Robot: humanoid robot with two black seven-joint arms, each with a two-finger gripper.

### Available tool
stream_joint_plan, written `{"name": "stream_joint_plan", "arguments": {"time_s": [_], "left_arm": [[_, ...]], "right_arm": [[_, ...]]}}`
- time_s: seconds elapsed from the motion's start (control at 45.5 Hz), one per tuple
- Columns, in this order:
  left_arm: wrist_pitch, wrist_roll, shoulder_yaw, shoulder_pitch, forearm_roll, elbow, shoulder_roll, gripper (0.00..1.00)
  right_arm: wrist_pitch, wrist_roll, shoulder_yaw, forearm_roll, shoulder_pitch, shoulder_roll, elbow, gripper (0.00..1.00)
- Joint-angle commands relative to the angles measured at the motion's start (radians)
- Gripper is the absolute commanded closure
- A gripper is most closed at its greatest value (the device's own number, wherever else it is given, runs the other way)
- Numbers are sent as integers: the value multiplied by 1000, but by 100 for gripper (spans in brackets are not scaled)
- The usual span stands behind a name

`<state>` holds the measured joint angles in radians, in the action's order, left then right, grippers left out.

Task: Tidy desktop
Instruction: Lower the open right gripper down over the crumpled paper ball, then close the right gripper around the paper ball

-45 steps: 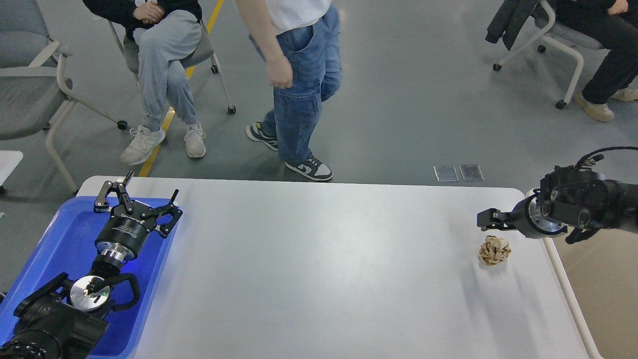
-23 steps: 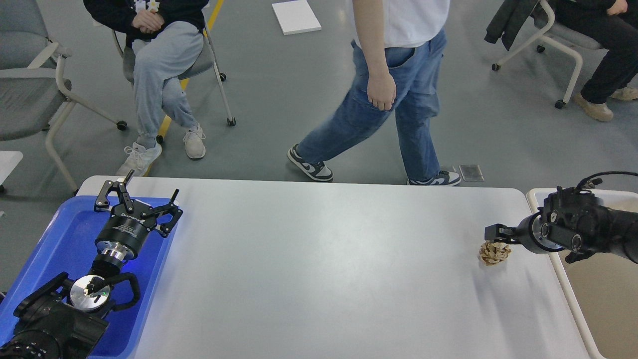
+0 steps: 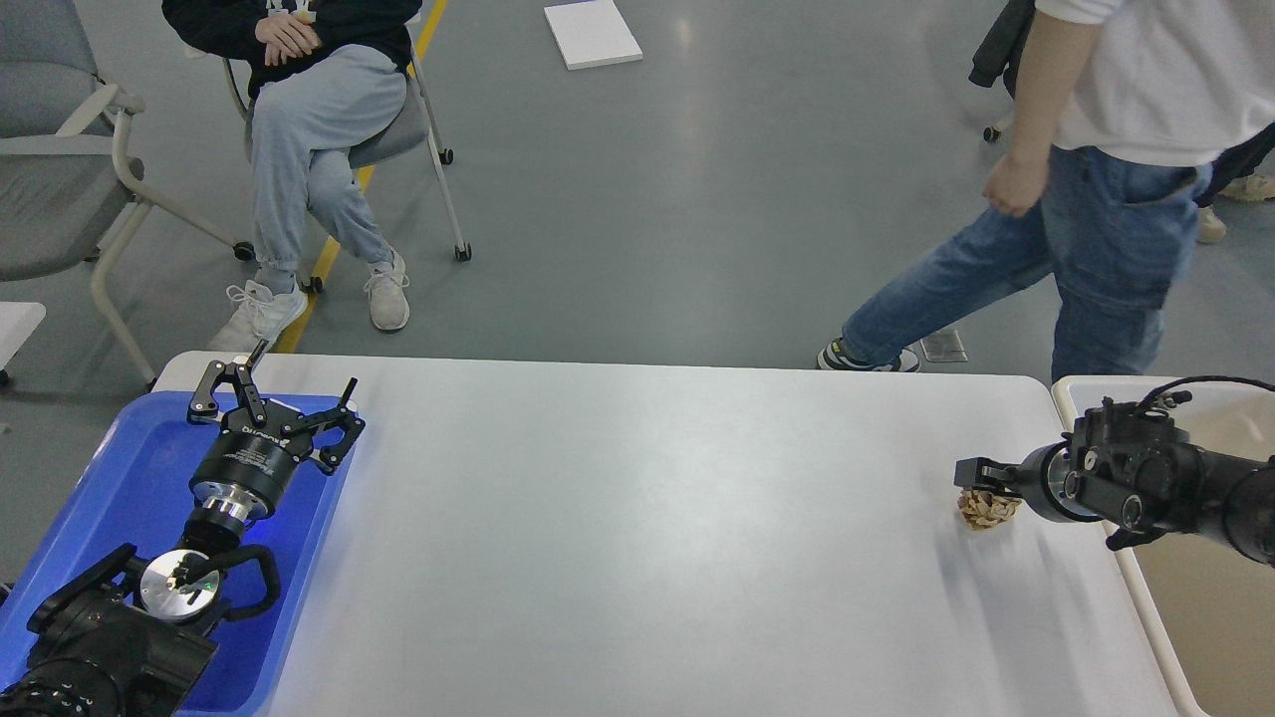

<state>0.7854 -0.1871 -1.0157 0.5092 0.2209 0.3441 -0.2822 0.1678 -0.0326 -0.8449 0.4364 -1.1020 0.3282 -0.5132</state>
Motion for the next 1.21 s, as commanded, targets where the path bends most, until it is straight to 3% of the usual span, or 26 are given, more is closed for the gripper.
{"name": "stream_joint_plan", "arguments": {"time_s": [0.0,0.352,0.55,0.704,0.814,0.946,0.99,1.078,1.188], "left_arm": [[0,0,0,0,0,-1,0,0],[0,0,0,0,0,-1,0,0],[0,0,-1,0,0,-1,0,0],[0,0,0,0,0,-1,0,0],[0,0,0,0,0,-1,0,0],[0,0,0,0,0,1,0,0],[0,0,0,0,0,1,0,0],[0,0,0,0,0,-1,0,0],[0,0,0,0,0,1,0,0]], "right_arm": [[-20,0,30,1,34,-15,44,5],[-31,0,47,1,63,-28,45,6],[-83,0,69,1,88,-34,47,15],[-93,0,69,-16,90,-34,50,39],[-94,0,70,-16,90,-34,50,50],[-94,0,70,-18,91,-34,50,72],[-94,0,81,-22,99,-34,50,85],[-93,0,102,-22,108,-34,47,100],[-85,2,107,-24,111,-32,39,100]]}}
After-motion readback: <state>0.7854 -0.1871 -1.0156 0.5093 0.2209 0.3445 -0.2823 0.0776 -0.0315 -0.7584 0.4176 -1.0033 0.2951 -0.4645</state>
